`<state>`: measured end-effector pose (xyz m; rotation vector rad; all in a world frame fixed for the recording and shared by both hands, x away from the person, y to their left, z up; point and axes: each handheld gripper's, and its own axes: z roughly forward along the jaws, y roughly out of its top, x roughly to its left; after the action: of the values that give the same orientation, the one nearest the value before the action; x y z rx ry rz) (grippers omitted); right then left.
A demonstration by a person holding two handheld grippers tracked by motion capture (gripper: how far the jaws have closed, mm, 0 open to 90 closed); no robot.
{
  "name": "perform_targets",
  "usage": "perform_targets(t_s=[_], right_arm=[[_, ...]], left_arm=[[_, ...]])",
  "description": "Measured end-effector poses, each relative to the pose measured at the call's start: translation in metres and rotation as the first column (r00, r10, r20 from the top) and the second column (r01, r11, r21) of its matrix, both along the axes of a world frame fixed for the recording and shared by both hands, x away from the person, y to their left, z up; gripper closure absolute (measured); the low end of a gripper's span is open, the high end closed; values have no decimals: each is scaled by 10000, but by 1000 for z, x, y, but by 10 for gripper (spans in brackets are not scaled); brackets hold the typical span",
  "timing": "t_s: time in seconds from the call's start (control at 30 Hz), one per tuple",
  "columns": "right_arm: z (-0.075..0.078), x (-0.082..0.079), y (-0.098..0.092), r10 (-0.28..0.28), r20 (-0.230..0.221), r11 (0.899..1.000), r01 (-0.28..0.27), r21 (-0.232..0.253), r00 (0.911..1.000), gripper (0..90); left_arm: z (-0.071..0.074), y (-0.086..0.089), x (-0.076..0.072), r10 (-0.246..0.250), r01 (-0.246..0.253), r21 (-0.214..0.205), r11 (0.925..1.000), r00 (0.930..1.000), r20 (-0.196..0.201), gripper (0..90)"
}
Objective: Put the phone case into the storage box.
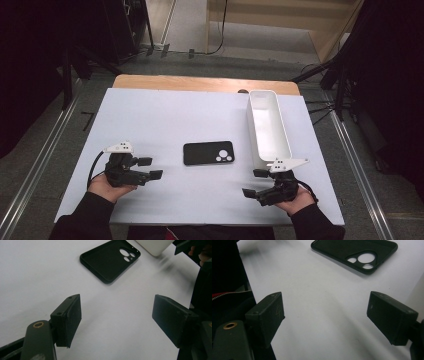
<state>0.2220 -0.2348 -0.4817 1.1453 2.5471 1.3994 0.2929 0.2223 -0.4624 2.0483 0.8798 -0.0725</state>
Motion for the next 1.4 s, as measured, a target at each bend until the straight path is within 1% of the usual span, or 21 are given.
perform_targets(t_s=[0.13, 0.2, 0.23, 0.33, 0.4, 0.53, 0.6, 0.7, 0.77, 0.87, 1.0, 1.03, 1.17, 1.23, 1.27, 1.3, 1.4], right_arm=[[0, 0, 0, 0, -7, 10000, 0, 12, 10000, 127], [0, 0, 0, 5, 6, 10000, -5, 2, 10000, 127], [0, 0, 0, 2, 13, 10000, -2, 14, 10000, 127], [0, 0, 0, 14, 19, 10000, -14, 2, 10000, 127], [0, 0, 0, 13, 12, 10000, -13, 3, 10000, 127], [0, 0, 0, 25, -14, 10000, -25, 15, 10000, 127], [0, 0, 0, 28, 8, 10000, -28, 10, 10000, 127], [0, 0, 0, 13, 7, 10000, -13, 15, 10000, 127], [0, 0, 0, 20, 40, 10000, -20, 15, 10000, 127], [0, 0, 0, 25, -6, 10000, -25, 16, 10000, 127], [0, 0, 0, 35, 1, 10000, -35, 12, 10000, 127], [0, 0, 0, 31, -11, 10000, -31, 17, 10000, 127], [0, 0, 0, 22, -29, 10000, -22, -9, 10000, 127], [0, 0, 0, 28, -29, 10000, -28, -2, 10000, 127], [0, 0, 0, 41, 2, 10000, -41, 0, 10000, 127], [0, 0, 0, 30, -12, 10000, -30, 5, 10000, 127], [-1, 1, 0, 52, -44, 10000, -52, 12, 10000, 127]], left_arm=[[2, -3, 6, -23, 23, 23, 10000, 10000, 65, 233], [3, -6, 10, -52, 52, -42, 10000, 10000, 59, 262], [4, -7, 11, -130, 130, 39, 9999, 9999, 89, 262], [6, -11, 17, -240, 239, 96, 9997, 9996, 163, 262], [6, -14, 20, -276, 275, 95, 9996, 9996, 100, 262], [7, -18, 27, -412, 412, -34, 9991, 9991, -32, 262], [8, -21, 30, -474, 474, -12, 9989, 9989, -37, 262], [10, -24, 34, -588, 588, 23, 9983, 9983, -2, 262], [11, -26, 36, -584, 584, -72, 9983, 9983, 38, 262], [13, -28, 41, -620, 619, 28, 9981, 9980, 103, 262], [16, -31, 47, -622, 623, -60, 9980, 9979, 193, 262], [16, -33, 49, -652, 652, -37, 9979, 9978, 144, 262], [16, -40, 56, -735, 732, 131, 9972, 9971, 205, 262], [15, -44, 59, -771, 768, 130, 9970, 9968, 228, 262], [14, -46, 60, -770, 768, 142, 9969, 9969, 164, 262], [13, -48, 62, -805, 801, 246, 9965, 9966, 156, 262], [12, -53, 66, -894, 890, 224, 9958, 9958, 193, 264]])
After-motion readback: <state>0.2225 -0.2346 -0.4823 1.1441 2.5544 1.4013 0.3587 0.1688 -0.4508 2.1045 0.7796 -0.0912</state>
